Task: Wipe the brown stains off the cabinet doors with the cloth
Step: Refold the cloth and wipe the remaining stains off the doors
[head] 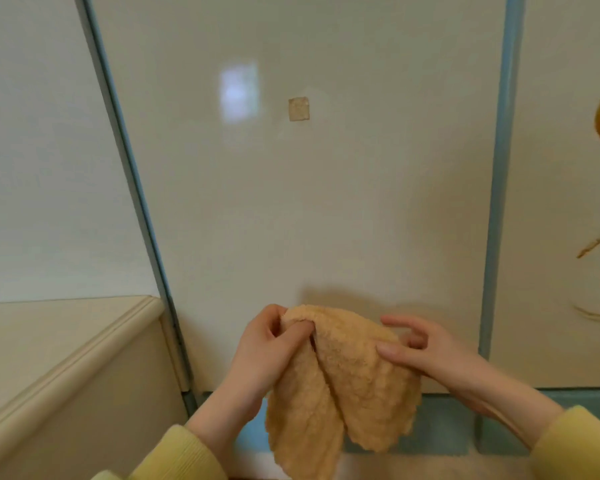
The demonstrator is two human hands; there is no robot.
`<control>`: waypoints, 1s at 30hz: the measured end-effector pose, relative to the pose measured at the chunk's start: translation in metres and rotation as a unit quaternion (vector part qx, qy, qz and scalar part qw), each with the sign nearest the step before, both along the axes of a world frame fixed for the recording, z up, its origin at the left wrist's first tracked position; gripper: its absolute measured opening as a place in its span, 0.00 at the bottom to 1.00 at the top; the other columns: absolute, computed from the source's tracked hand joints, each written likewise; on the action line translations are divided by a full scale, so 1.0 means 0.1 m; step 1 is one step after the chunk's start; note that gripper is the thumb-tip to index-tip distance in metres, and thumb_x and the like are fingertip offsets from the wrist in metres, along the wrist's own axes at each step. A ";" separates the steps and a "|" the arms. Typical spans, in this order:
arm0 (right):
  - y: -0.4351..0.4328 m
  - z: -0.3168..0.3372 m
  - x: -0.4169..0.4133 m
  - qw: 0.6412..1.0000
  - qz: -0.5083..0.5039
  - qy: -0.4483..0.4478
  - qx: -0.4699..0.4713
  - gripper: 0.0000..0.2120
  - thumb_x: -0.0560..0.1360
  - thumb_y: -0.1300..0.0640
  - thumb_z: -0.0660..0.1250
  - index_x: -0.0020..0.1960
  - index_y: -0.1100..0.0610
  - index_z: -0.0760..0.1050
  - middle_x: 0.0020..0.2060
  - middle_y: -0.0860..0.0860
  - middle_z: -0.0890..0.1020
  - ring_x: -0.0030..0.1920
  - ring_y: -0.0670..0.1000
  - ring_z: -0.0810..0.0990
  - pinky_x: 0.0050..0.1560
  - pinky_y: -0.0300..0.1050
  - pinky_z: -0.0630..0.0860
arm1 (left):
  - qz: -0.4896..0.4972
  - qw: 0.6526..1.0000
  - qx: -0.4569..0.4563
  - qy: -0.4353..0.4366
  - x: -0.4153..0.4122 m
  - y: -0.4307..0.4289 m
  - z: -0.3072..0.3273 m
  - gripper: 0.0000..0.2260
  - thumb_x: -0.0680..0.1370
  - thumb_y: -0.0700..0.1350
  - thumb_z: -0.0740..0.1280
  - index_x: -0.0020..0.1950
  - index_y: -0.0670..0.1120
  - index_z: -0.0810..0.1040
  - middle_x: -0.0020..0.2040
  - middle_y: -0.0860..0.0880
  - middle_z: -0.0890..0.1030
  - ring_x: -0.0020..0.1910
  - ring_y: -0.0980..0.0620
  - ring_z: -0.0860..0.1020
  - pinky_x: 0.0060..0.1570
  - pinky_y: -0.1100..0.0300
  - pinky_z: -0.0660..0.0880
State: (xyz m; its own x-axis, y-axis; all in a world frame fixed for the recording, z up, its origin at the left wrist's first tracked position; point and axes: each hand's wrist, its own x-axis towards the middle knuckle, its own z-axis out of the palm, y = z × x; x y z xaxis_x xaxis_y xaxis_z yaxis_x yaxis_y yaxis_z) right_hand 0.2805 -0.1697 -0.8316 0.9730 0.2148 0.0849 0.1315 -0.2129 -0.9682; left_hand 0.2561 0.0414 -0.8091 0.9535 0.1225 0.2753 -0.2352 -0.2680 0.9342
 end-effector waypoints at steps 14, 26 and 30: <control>0.15 0.90 0.32 0.916 -0.036 -0.209 -0.340 0.18 0.66 0.46 0.73 0.32 0.51 0.65 0.31 0.47 0.70 0.33 0.45 0.67 0.34 0.41 0.61 | 0.022 0.980 0.171 -0.101 0.23 0.49 0.31 0.13 0.67 0.42 0.73 0.33 0.47 0.68 0.25 0.56 0.71 0.26 0.59 0.66 0.27 0.68 0.62; -0.17 2.94 0.47 0.920 0.055 -0.174 -0.347 0.06 0.73 0.54 0.68 0.40 0.48 0.72 0.36 0.44 0.74 0.35 0.40 0.71 0.36 0.29 0.67 | -0.011 0.958 0.277 -0.074 0.63 0.46 2.34 0.13 0.62 0.48 0.76 0.36 0.51 0.71 0.30 0.54 0.74 0.31 0.57 0.71 0.31 0.62 0.64; -0.15 3.62 0.47 0.919 0.018 -0.214 -0.331 0.04 0.72 0.56 0.70 0.45 0.52 0.75 0.37 0.43 0.75 0.38 0.40 0.72 0.36 0.27 0.67 | -0.030 0.964 0.261 -0.028 0.59 0.47 3.23 0.12 0.59 0.54 0.65 0.39 0.52 0.76 0.35 0.53 0.78 0.36 0.56 0.75 0.34 0.63 0.68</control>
